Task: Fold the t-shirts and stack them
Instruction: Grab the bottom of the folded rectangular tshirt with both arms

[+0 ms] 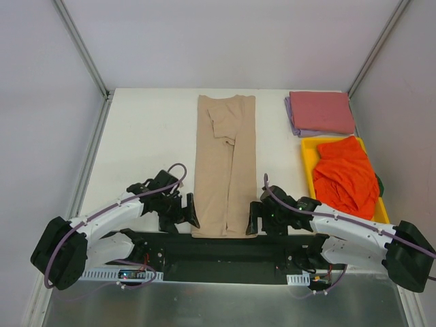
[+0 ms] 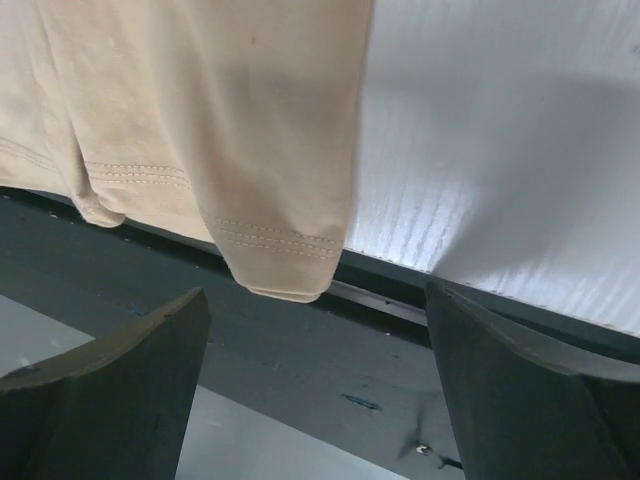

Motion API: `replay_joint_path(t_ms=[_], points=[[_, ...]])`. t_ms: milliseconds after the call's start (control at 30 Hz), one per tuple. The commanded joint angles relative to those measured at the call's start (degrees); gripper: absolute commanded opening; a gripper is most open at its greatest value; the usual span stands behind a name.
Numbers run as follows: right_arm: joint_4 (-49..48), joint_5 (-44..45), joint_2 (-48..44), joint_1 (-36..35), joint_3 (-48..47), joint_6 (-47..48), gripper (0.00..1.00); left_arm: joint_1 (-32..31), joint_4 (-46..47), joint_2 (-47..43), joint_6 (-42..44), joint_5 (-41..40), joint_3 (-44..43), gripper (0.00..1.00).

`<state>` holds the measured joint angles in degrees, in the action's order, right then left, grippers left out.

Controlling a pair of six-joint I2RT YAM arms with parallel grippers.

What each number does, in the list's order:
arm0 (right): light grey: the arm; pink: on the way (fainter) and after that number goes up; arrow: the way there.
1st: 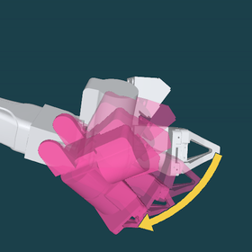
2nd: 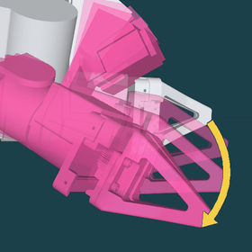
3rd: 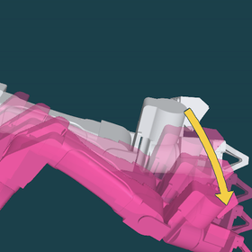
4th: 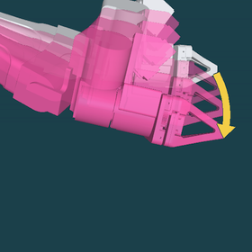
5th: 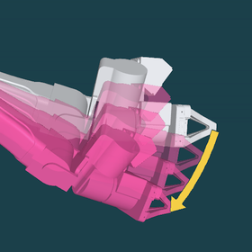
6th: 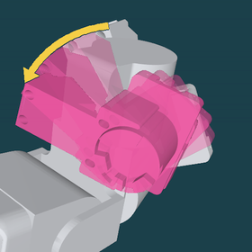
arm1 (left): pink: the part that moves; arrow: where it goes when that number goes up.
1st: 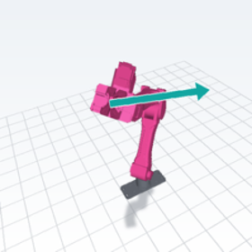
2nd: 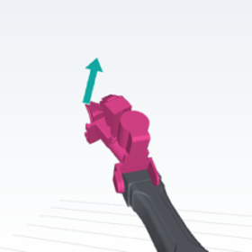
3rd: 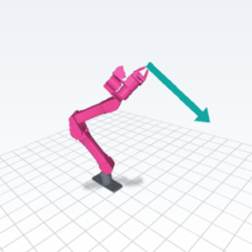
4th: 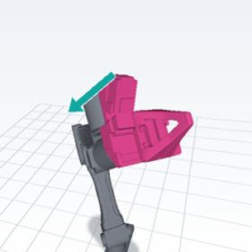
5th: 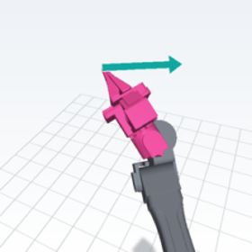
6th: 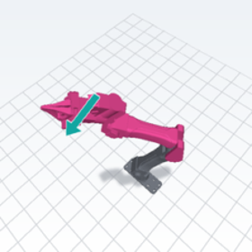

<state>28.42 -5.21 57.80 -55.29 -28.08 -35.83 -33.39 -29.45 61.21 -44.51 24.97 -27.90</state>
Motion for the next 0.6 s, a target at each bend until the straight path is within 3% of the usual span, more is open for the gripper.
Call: replay_joint_path(t_ms=[0,67,367,467,567], points=[[-6.1,-4.37,-0.32,0.27,1.62,-8.89,0.84,-2.47,0.71,-0.66,-1.8,3.24,0.3,0.88],[-6.1,-3.84,-0.23,0.27,2.06,-10.13,0.77,-3.43,1.06,0.04,-2.33,3.68,0.74,0.83],[-5.84,-1.12,-3.84,1.49,4.25,-13.99,0.78,-6.95,5.45,2.77,-4.97,3.94,2.5,0.56],[-7.06,-0.24,-3.75,2.37,5.22,-14.79,0.73,-7.57,6.69,4.35,-5.24,3.68,3.03,0.38],[-8.29,0.55,-3.75,2.64,6.45,-16.02,0.7,-7.57,7.21,5.14,-5.23,2.19,2.68,0.31]])
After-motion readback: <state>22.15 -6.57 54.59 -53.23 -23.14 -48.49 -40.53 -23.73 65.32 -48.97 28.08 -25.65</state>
